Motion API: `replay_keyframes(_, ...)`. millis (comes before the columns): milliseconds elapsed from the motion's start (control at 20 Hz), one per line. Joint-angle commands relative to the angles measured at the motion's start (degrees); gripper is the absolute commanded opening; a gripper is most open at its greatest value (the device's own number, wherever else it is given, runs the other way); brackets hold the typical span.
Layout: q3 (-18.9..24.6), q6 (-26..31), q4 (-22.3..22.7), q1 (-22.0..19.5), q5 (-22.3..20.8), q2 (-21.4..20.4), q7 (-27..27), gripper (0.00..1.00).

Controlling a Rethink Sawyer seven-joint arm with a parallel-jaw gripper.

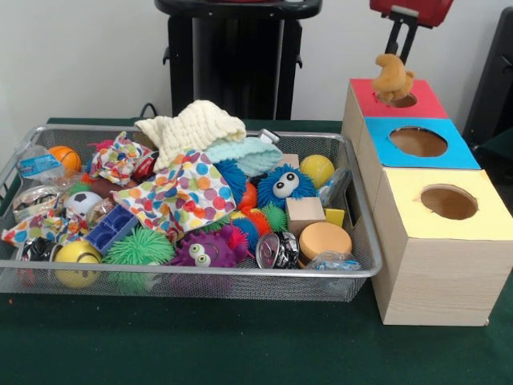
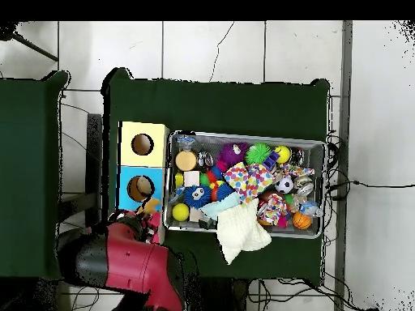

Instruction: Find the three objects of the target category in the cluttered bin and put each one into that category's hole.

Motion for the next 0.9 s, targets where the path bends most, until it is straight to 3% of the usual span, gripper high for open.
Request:
replay_keyframes(50,0.49,2.37,-3.42,0.67,3.64,3.45,17.78,0.00)
replay_keyframes(450,0.07,-0.44,-0.97,1.16,5.26,3.12,17.95,0.00)
replay_keyframes(900,4.85,-9.26,3.89,-5.59,5.21,3.07,12.75,0.00)
